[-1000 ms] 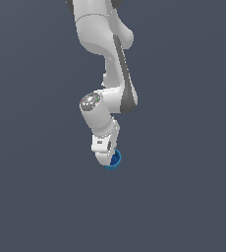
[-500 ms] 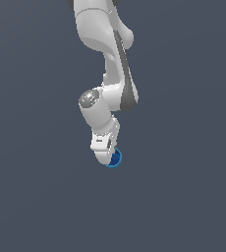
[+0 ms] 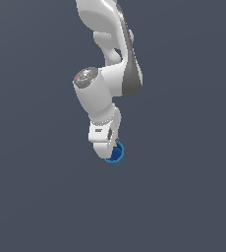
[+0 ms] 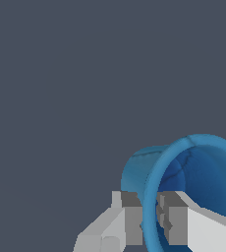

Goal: Pick up the object and move it to a goal position.

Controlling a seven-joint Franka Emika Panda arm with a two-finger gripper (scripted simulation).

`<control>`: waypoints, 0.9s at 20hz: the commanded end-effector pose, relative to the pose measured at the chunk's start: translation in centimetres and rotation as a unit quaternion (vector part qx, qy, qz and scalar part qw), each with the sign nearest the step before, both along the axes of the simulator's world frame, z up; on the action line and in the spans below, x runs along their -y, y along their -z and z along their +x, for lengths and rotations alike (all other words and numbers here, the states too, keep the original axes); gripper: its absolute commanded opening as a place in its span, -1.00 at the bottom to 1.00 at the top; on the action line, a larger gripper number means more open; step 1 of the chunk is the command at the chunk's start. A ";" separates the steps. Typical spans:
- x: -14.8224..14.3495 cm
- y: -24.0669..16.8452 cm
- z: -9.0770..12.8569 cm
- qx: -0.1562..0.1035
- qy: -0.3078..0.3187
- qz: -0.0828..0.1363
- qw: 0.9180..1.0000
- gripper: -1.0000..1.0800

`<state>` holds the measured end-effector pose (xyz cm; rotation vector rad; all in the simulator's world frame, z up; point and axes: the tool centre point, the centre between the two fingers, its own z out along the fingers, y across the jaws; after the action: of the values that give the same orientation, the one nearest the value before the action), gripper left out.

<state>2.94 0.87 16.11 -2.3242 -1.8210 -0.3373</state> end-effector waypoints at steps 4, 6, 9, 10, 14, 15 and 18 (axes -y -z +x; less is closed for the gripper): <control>-0.3 -6.3 0.9 0.002 -0.001 0.000 1.000 -1.00; -0.4 -8.6 1.3 0.002 -0.001 0.000 1.000 -1.00; -0.5 -11.9 1.8 0.002 -0.001 0.000 1.000 -1.00; -0.5 -13.0 1.9 0.002 -0.001 0.000 1.000 -1.00; -0.6 -17.3 2.6 0.002 0.000 0.000 1.000 -1.00; -0.6 -18.3 2.8 0.002 0.000 0.000 1.000 -1.00; -0.6 -20.9 3.3 0.002 0.000 0.000 1.000 -1.00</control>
<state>6.02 1.49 35.51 -2.3243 -1.8223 -0.3393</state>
